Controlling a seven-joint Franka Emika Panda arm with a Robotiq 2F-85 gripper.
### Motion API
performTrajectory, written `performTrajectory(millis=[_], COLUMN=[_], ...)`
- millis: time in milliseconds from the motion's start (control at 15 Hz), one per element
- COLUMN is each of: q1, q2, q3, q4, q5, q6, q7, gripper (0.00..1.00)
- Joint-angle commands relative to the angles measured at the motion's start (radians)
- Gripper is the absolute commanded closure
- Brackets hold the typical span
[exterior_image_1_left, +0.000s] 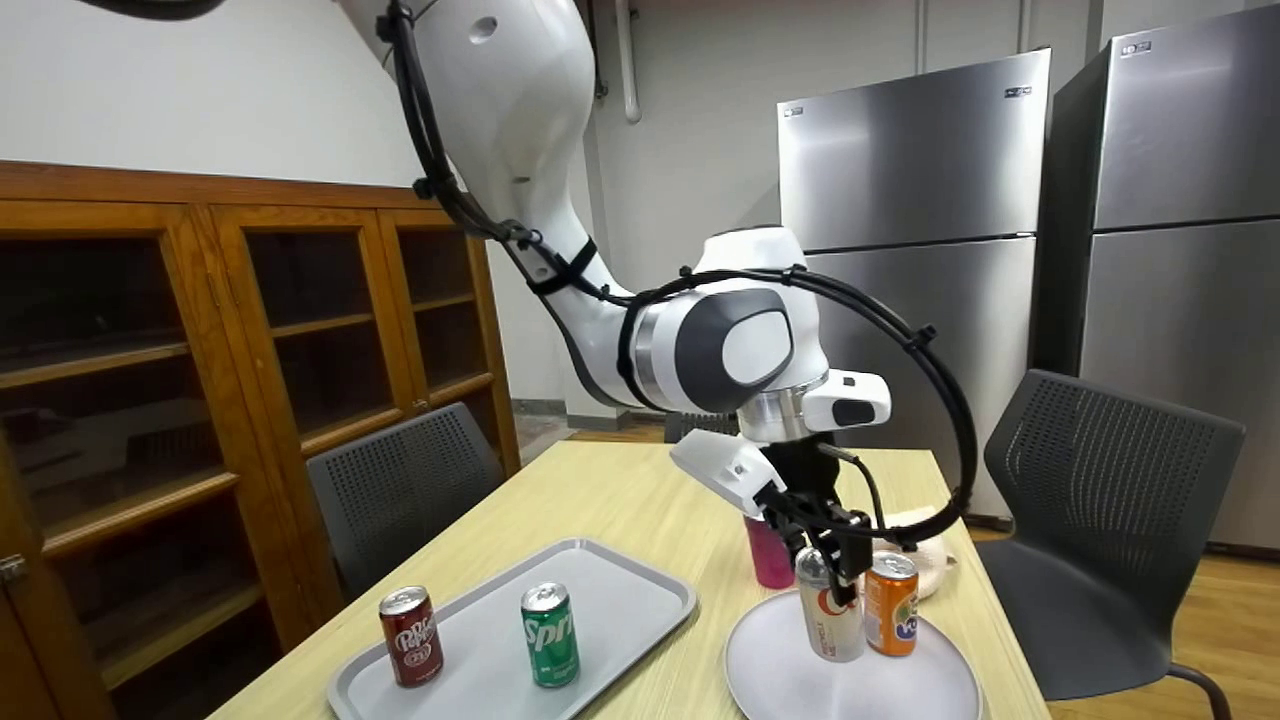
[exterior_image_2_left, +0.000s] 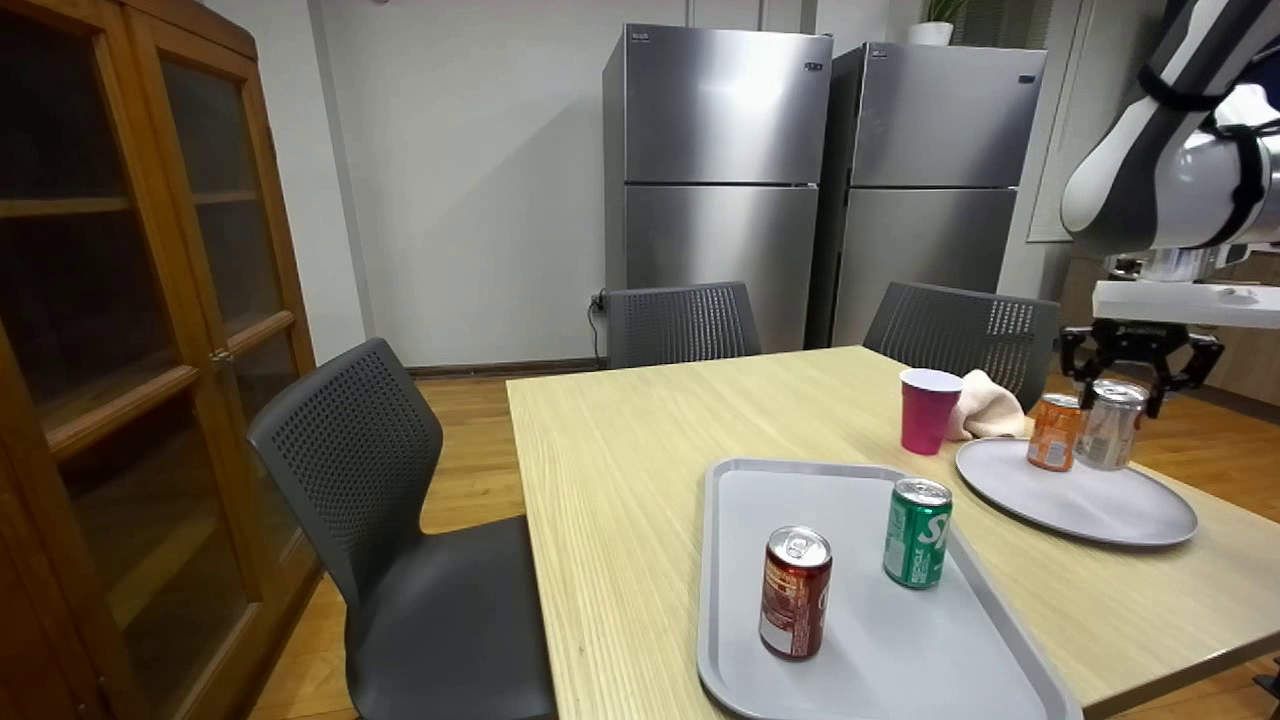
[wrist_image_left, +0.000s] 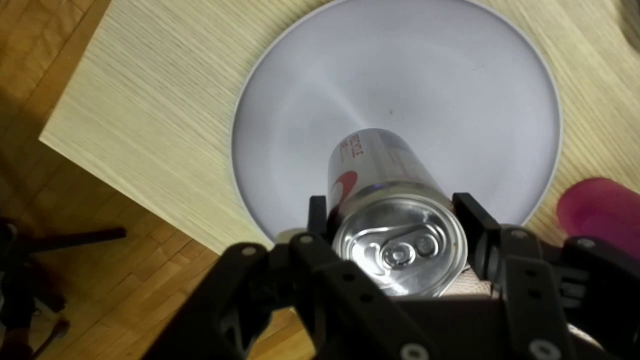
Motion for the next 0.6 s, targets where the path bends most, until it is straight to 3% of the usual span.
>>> performTrajectory(millis=[0, 533], q1=[-0.009, -0.018], q2=[0.048, 0.174], q3=[-0.017, -0.044], q4=[0.058, 0.169], q5=[-0.007, 0.011], q6=[-0.038, -0.064], q7=[0.032, 0.098], gripper=[0.62, 0.62])
